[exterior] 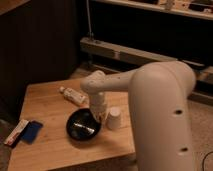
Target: Drag the ceramic bowl in a circle
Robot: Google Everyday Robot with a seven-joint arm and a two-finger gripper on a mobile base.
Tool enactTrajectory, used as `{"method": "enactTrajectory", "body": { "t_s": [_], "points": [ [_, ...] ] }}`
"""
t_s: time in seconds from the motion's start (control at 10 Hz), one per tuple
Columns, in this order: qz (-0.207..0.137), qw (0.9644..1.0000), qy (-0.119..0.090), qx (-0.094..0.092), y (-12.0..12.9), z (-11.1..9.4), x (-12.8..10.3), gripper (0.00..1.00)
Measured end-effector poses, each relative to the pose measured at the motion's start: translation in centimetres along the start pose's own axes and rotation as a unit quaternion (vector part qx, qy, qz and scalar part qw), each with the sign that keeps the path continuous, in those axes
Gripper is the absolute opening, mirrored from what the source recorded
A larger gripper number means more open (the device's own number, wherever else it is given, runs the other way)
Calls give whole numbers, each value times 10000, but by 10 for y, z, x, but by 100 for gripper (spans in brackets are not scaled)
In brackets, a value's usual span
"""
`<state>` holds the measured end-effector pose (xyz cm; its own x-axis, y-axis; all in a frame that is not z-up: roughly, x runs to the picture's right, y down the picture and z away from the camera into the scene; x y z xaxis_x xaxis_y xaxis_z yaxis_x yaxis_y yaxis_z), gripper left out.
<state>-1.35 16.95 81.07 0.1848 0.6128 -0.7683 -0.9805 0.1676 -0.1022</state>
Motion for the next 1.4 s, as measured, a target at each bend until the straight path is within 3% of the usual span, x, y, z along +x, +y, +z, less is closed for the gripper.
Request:
{"method": "enactTrajectory", "body": {
  "t_s": [0.2, 0.3, 0.5, 0.6, 0.9, 1.1, 1.4],
  "points": [
    [236, 9997, 63, -71, -24, 4, 17, 0],
    [107, 9998, 103, -145, -25, 5, 30, 0],
    [-326, 9990, 165, -258, -5, 2, 54, 0],
    [-662, 9971, 194, -318, 19, -2, 68, 0],
    [-1573, 9864, 359, -323, 88, -9, 98, 0],
    [-2150, 9750, 456, -328, 132, -10, 103, 0],
    [-2350, 9705, 373, -389, 157, -11, 86, 0]
  ]
}}
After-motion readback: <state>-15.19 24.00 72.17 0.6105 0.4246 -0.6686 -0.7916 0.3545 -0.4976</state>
